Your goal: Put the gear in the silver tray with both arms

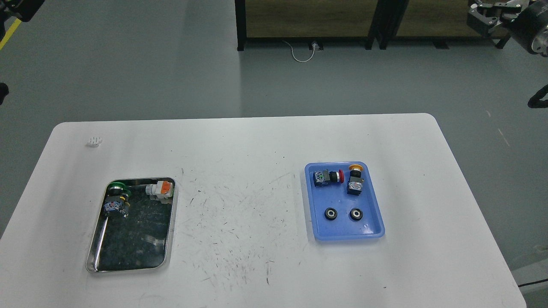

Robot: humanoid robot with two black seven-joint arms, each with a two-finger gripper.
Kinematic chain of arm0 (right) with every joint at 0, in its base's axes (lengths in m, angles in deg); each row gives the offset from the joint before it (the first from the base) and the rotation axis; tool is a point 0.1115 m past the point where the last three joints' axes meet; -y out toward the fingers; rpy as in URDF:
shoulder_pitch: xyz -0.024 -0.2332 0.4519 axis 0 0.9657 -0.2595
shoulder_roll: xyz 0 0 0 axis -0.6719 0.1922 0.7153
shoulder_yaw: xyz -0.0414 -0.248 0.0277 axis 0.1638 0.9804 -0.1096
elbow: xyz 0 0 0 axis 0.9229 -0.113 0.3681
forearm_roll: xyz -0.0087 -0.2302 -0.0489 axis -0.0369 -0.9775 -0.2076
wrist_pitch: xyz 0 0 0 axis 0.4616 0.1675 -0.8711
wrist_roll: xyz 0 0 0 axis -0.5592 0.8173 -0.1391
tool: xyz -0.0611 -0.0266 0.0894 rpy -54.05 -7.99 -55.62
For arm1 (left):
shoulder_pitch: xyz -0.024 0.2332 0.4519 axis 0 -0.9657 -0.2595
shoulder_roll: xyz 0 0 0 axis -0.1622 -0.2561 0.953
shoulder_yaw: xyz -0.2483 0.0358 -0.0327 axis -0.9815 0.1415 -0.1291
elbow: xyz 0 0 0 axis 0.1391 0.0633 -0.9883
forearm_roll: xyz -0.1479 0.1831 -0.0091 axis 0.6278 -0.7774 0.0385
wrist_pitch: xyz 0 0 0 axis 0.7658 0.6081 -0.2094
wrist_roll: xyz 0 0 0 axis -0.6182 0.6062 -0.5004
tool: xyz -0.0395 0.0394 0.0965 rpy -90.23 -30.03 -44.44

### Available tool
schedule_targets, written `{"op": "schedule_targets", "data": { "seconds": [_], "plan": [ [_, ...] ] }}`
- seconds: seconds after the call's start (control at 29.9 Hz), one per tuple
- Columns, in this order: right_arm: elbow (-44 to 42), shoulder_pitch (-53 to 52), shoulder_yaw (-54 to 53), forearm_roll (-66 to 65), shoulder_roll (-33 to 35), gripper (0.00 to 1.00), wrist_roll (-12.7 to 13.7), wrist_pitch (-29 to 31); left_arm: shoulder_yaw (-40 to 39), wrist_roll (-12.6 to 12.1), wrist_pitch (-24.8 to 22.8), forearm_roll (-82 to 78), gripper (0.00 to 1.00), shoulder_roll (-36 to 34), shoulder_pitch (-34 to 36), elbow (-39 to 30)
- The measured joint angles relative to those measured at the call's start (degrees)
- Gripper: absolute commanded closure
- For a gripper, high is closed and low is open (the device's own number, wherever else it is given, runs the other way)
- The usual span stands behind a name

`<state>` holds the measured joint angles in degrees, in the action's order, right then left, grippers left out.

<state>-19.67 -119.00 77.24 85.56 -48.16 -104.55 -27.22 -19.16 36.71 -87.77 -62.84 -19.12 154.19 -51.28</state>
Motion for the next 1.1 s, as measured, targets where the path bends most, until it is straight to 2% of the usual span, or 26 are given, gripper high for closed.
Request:
{"op": "schedule_targets", "data": {
  "seconds": [0.07,0.13,0.3,0.47,0.77,0.87,1.0,1.1],
  "plan": [
    [0.00,0.68,-0.05,-0.20,0.04,0.00,-1.04,1.08,0.11,1.75,-0.09,-0.21,0.01,1.25,-0.44,0.00],
    [0.00,1.18,-0.02,-0.42,0.03,0.00,-2.05,2.42,0.78,2.32,-0.09,-0.61,0.01,2.58,-1.05,-0.01],
    [0.05,1.97,0.20,-2.91,0.68,0.00,-2.78,3.73,4.73,2.40,0.14,-3.59,0.01,6.53,-2.30,-0.03],
    [9.47,2.28,0.13,-8.25,4.43,0.00,-2.96,5.45,6.07,1.79,0.72,-4.59,0.01,12.05,-2.84,-0.08],
    [30.02,4.43,-0.03,-16.79,10.46,0.00,-2.64,6.18,6.43,-3.00,5.24,-4.66,0.01,19.51,-2.90,0.01],
    [33.64,5.67,-0.12,-18.67,11.82,0.00,-2.59,6.42,5.81,-4.75,6.31,-4.55,0.01,19.08,-2.93,0.19],
    [35.80,7.19,-0.23,-20.37,12.18,0.00,-2.55,6.66,4.07,-8.42,7.46,-3.86,0.01,16.23,-2.94,0.50],
    [37.24,8.12,-0.50,-21.53,12.18,0.00,-2.54,6.68,1.53,-9.75,8.55,-3.67,0.01,12.92,-2.48,0.57]
  ]
}}
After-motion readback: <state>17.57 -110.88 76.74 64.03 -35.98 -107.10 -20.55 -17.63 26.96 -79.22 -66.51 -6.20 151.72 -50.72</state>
